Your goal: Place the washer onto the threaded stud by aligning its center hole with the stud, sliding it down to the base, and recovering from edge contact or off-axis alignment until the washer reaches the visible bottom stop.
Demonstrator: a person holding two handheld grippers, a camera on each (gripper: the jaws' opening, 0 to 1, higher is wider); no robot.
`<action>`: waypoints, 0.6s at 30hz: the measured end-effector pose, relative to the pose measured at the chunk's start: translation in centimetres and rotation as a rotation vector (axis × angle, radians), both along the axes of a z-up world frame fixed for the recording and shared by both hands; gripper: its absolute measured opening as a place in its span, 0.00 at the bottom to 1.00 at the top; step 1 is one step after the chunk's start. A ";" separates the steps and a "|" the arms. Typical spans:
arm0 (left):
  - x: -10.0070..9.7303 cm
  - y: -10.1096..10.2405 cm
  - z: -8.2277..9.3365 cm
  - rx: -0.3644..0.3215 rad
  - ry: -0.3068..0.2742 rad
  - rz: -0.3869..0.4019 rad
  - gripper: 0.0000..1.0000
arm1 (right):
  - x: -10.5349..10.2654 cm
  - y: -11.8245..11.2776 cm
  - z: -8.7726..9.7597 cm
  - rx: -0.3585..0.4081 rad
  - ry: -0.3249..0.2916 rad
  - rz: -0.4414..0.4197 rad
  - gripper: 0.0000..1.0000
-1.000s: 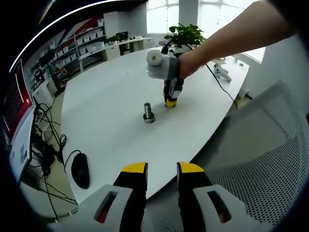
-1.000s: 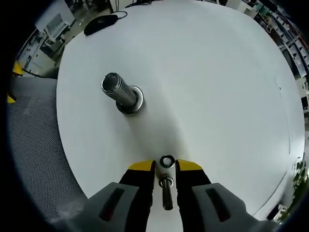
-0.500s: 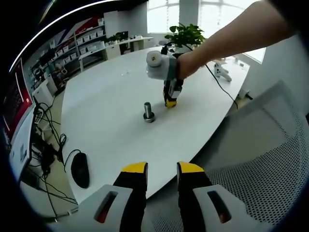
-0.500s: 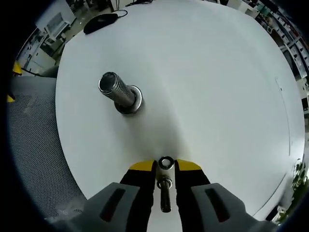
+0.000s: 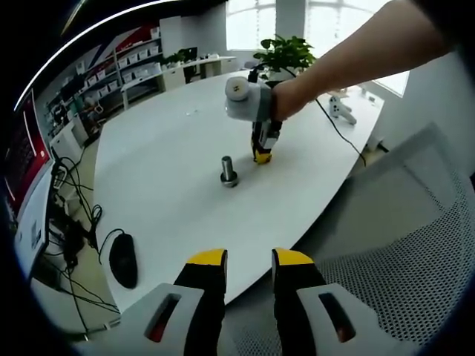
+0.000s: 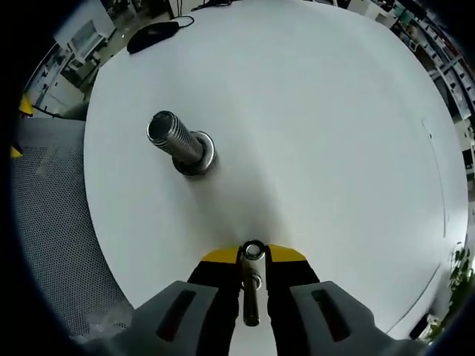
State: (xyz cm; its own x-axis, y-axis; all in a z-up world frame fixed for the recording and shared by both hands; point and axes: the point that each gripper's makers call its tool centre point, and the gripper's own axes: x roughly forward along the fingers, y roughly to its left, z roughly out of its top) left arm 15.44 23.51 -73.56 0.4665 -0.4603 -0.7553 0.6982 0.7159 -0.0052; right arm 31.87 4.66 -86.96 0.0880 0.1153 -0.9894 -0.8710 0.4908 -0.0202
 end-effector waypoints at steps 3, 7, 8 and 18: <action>0.0 0.0 0.0 0.001 -0.001 0.000 0.22 | 0.0 0.0 0.0 -0.001 -0.007 -0.001 0.14; 0.0 0.0 0.0 0.001 0.000 0.000 0.22 | 0.3 0.0 0.1 0.015 -0.018 -0.026 0.14; 0.0 0.0 0.0 0.002 0.001 0.000 0.22 | 0.3 0.0 0.1 0.016 -0.017 -0.031 0.14; 0.0 0.1 0.0 0.001 -0.001 0.004 0.22 | 1.3 0.1 1.1 0.044 -0.057 -0.063 0.14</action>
State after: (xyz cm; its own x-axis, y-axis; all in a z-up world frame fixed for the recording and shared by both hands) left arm 15.46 23.61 -73.56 0.4693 -0.4575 -0.7553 0.6952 0.7188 -0.0034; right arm 33.20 4.75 -85.84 0.1526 0.1515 -0.9766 -0.8364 0.5461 -0.0460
